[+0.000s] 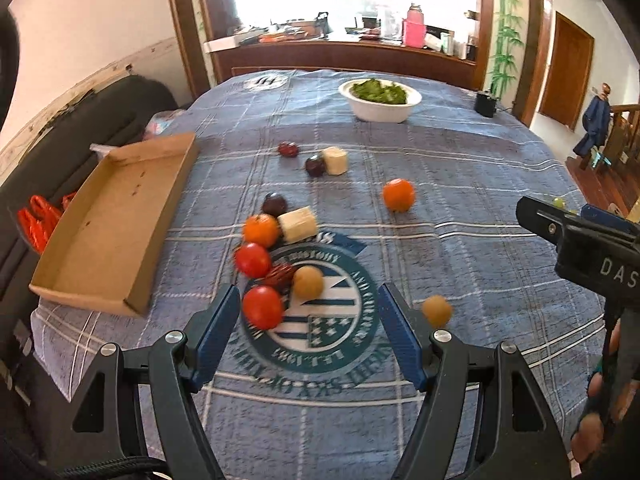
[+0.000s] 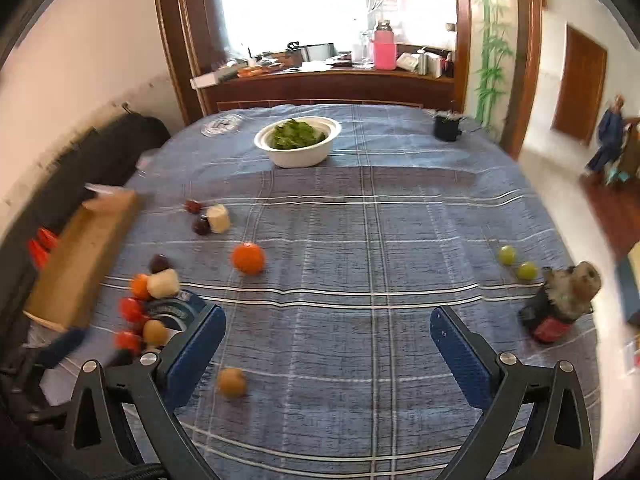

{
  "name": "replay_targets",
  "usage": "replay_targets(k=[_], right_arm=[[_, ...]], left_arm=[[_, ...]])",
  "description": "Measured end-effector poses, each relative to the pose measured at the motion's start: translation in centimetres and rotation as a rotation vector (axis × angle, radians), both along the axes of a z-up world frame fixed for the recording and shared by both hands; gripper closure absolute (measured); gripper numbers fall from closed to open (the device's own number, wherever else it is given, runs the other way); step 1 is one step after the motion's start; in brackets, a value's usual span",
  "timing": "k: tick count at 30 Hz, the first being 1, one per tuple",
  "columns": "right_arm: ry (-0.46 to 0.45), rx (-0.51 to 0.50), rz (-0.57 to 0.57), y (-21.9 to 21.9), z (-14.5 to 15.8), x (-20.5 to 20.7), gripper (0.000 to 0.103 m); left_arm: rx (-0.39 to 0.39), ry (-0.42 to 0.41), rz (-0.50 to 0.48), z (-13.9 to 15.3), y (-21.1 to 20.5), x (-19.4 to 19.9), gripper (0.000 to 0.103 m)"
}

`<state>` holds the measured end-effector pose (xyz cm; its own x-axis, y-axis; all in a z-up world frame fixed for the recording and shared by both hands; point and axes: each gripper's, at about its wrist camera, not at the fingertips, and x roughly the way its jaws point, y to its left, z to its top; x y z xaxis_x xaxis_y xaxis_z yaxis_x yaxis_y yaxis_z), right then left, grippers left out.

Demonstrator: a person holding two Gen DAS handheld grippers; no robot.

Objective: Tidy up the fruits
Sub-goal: 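Move both grippers toward the scattered fruits on the tablecloth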

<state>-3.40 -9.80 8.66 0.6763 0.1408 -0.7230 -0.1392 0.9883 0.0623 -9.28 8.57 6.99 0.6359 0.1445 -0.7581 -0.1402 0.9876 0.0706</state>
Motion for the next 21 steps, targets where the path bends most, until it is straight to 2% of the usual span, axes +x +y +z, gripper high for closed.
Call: replay_targets(k=[13, 21], right_arm=[[-0.015, -0.117, 0.022, 2.1, -0.2, -1.1, 0.0], [-0.004, -0.133, 0.026, 2.2, -0.6, -0.9, 0.0]], left_arm=[[0.014, 0.036, 0.061, -1.2, 2.2, -1.0, 0.032], [0.012, 0.038, 0.06, -1.3, 2.5, -1.0, 0.032]])
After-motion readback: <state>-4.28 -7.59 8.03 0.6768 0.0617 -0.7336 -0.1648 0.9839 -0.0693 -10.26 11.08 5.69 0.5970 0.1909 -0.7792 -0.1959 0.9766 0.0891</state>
